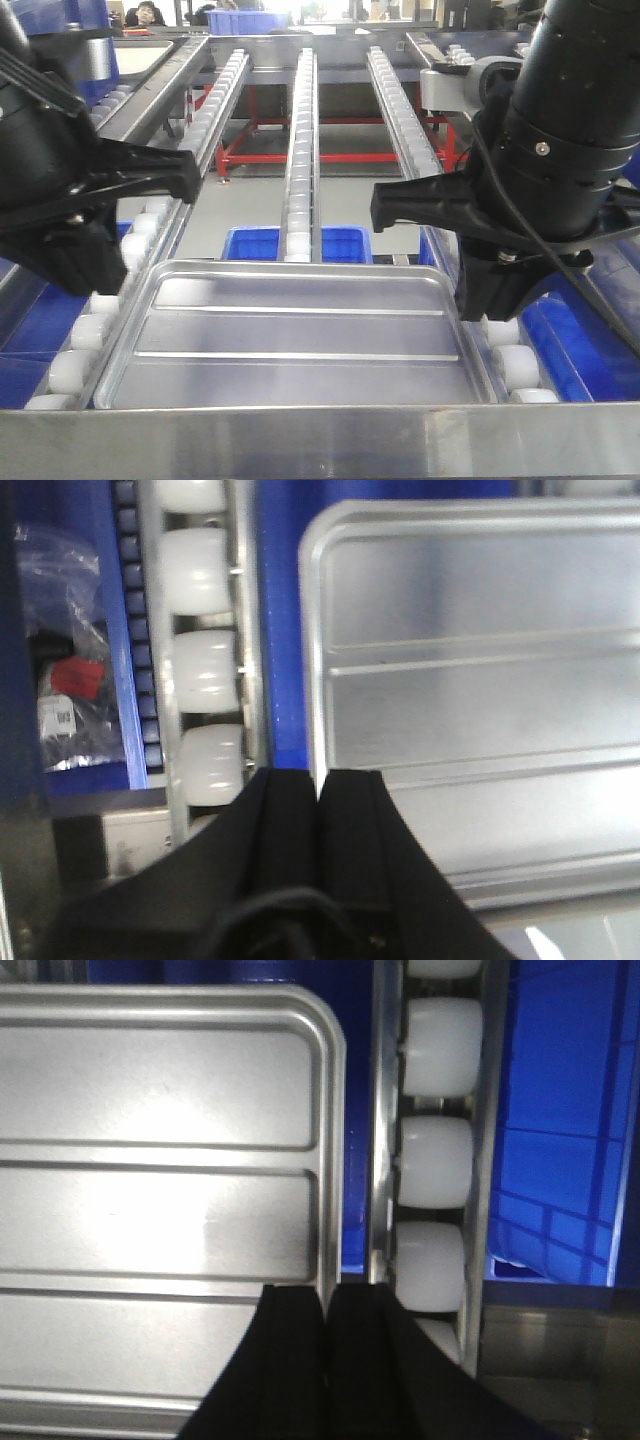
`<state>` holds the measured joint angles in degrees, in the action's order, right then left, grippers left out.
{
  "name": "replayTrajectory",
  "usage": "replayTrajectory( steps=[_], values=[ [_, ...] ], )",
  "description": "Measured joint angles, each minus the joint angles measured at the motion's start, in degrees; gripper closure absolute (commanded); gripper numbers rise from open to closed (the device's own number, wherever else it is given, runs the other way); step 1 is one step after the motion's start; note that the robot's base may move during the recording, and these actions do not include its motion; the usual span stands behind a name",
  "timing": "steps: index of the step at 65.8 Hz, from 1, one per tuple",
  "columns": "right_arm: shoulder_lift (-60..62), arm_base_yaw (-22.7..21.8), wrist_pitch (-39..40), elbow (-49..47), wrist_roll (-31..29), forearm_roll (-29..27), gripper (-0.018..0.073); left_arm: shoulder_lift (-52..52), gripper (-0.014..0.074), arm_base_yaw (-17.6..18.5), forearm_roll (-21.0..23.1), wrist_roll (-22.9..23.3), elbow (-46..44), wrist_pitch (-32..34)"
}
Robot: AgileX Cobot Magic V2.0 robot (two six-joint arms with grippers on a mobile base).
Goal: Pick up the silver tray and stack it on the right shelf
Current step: 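Lower both grippers toward the two side edges of the silver tray, then close both grippers on the tray's side rims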
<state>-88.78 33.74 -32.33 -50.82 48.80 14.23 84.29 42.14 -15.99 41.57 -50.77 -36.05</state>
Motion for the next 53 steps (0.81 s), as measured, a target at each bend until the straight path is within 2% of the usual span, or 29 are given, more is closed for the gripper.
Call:
replayTrajectory(
  steps=[10, 14, 17, 25, 30, 40, 53],
  values=[
    [0.0, 0.0, 1.4, 0.0, -0.1, 0.0, 0.0176, 2.0, 0.0689, 1.3, -0.1, -0.5, 0.0, 0.5],
    [0.0, 0.0, 1.4, 0.0, -0.1, 0.0, 0.0148, 3.0, 0.0675, 1.3, 0.7, -0.5, 0.0, 0.5],
    [0.0, 0.0, 1.4, 0.0, -0.1, 0.1, 0.0144, 3.7, 0.0645, 1.3, 1.2, -0.5, -0.1, 0.5],
    [0.0, 0.0, 1.4, 0.0, -0.1, 0.2, 0.0144, 5.0, 0.0440, 1.3, 1.9, -0.5, -0.9, 0.2],
    [0.0, 0.0, 1.4, 0.0, -0.1, 0.3, 0.0144, 5.0, 0.0357, 1.3, 2.0, -0.5, -1.5, 0.0],
    [-0.5, -0.4, 1.7, 0.0, -0.1, 0.8, 0.0142, 5.0, 0.0343, 1.0, 1.4, -0.5, -1.9, -0.6],
    [-2.6, -0.7, 2.8, 0.0, -0.1, 0.9, 0.0142, 5.5, 0.0342, -1.4, 1.2, -0.5, -1.9, -0.6]
  ],
)
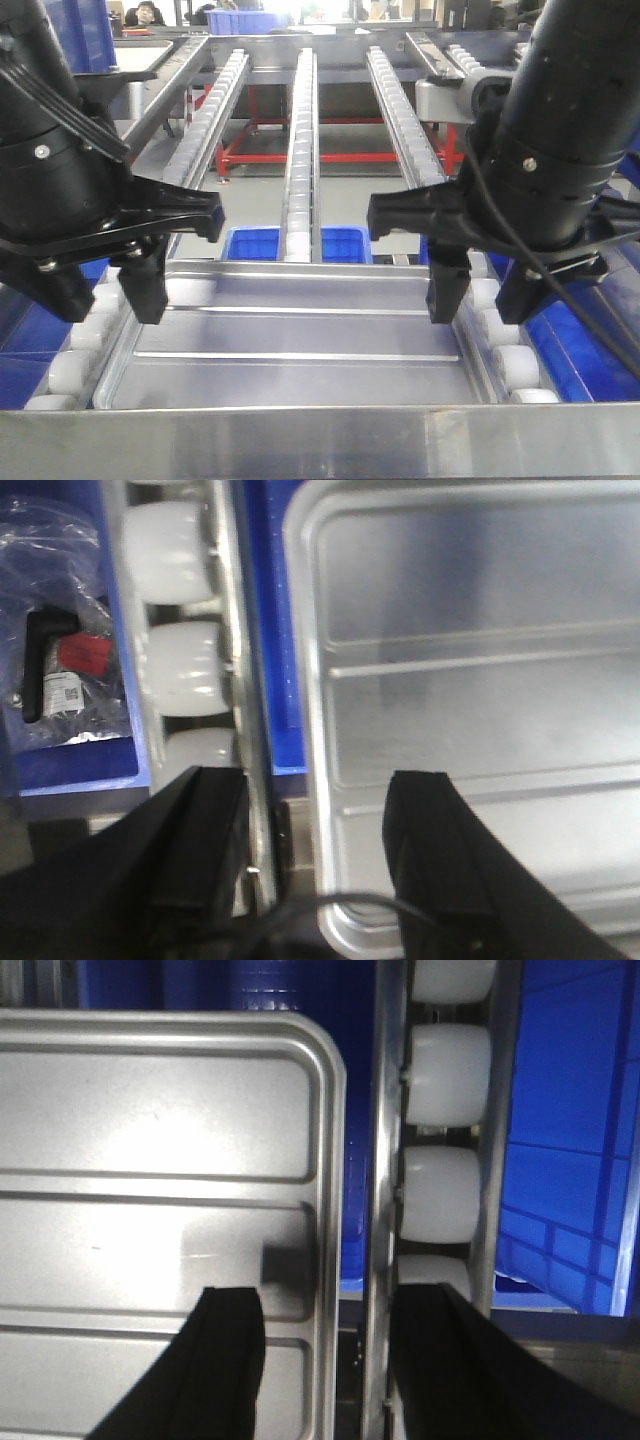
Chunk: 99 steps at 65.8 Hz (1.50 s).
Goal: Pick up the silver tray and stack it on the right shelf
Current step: 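Close both grippers on the tray's side rims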
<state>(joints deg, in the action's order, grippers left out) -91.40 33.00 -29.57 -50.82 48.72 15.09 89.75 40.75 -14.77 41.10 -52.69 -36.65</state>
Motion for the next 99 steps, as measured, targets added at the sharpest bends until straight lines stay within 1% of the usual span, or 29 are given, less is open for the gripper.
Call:
replayTrajectory(
  steps=[13, 23, 62, 99],
  values=[
    [-0.6, 0.0, 0.2, 0.0, 0.0, 0.1, 0.0142, 0.6, 0.0343, -1.2, -0.1, 0.0, 0.0, 0.8],
    [-1.0, 0.0, 0.4, 0.0, 0.0, 0.2, 0.0142, 1.5, 0.0343, -1.2, -0.1, 0.0, 0.0, 2.3],
    [-3.7, 0.0, 1.0, 0.0, 0.0, 0.2, 0.0143, 4.5, 0.0343, -1.2, 0.3, 0.0, -0.1, 2.8],
    [-4.3, 0.0, 2.8, 0.0, -0.1, 0.5, 0.0144, 4.8, 0.0343, -1.2, 0.3, 0.0, -0.1, 4.2]
  ],
)
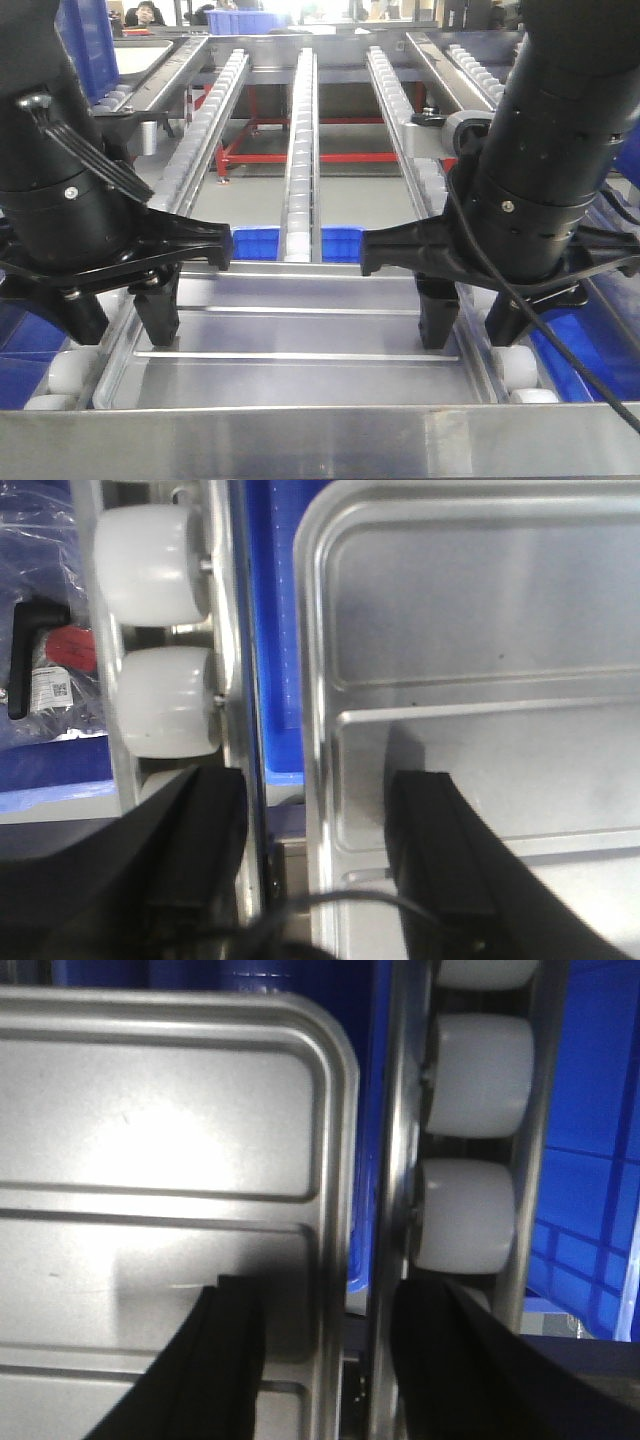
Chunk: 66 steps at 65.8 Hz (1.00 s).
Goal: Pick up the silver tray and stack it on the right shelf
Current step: 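Close both grippers on the tray's side rims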
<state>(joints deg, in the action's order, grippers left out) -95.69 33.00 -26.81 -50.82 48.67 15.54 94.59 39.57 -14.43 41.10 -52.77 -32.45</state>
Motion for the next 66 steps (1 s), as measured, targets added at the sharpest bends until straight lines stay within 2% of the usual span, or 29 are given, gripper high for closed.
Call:
replayTrajectory(
  steps=[66],
  values=[
    [-0.6, 0.0, 0.9, -0.1, -0.4, 0.1, 0.0144, 0.7, 0.0343, 0.0, 0.0, 0.0, 0.0, 0.2]
  ],
)
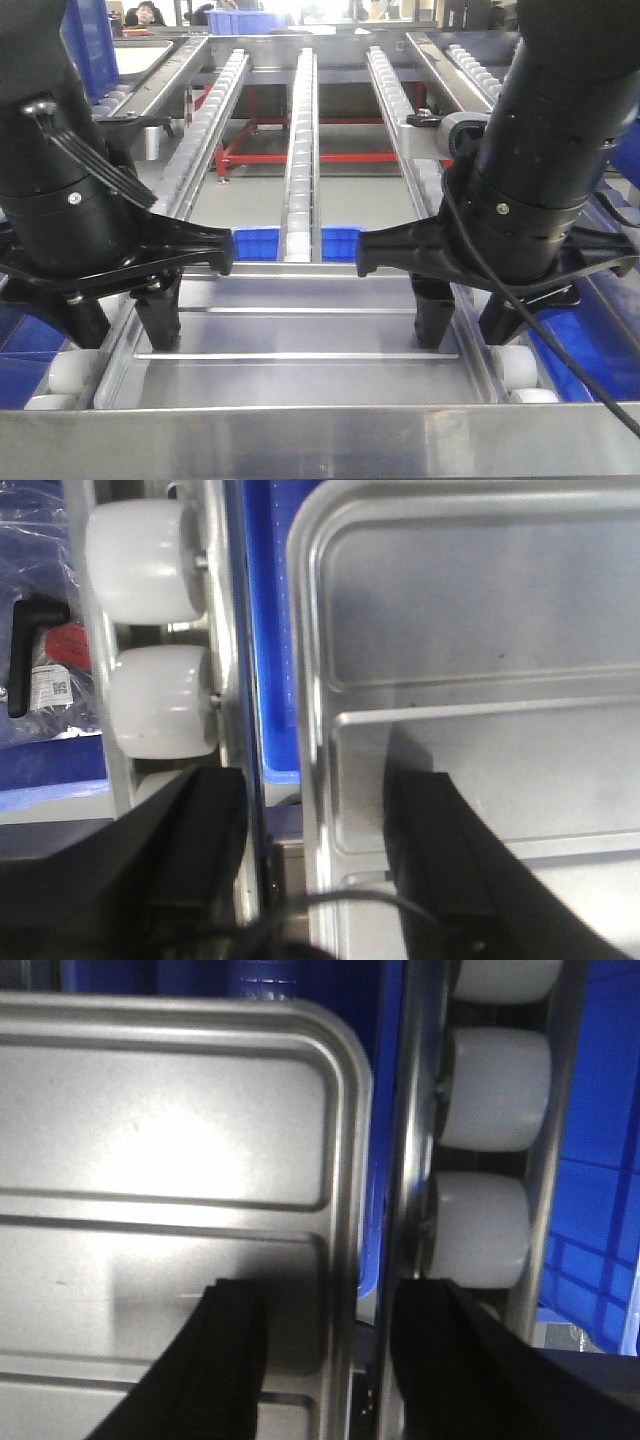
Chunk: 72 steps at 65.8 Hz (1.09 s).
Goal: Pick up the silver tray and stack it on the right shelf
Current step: 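Close both grippers on the tray's side rims, then lift the tray with both grippers and pull it toward the robot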
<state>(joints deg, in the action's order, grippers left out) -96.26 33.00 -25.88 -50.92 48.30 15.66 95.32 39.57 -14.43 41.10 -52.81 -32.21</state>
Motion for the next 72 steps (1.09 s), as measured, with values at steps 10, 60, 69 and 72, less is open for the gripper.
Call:
replayTrajectory(
  steps=[10, 60, 69, 72],
  values=[
    [0.0, 0.0, 0.0, 0.0, -0.1, 0.0, 0.0144, 0.0, 0.0344, 0.0, 0.0, 0.0, 0.0, 0.0],
    [-0.2, -0.1, -2.4, -0.5, 0.3, -0.2, 0.0501, 0.0, 0.0689, 0.0, 0.7, 0.4, -0.9, -0.7],
    [0.1, -0.1, -6.2, -2.7, 0.3, -0.4, 0.0501, 0.0, 0.0689, 0.0, 1.3, 0.3, -3.3, -4.5],
    [0.8, -0.1, -8.1, -3.6, 0.3, -0.5, 0.0501, 0.0, 0.0689, 0.0, 1.6, -0.2, -4.8, -5.9]
  ],
)
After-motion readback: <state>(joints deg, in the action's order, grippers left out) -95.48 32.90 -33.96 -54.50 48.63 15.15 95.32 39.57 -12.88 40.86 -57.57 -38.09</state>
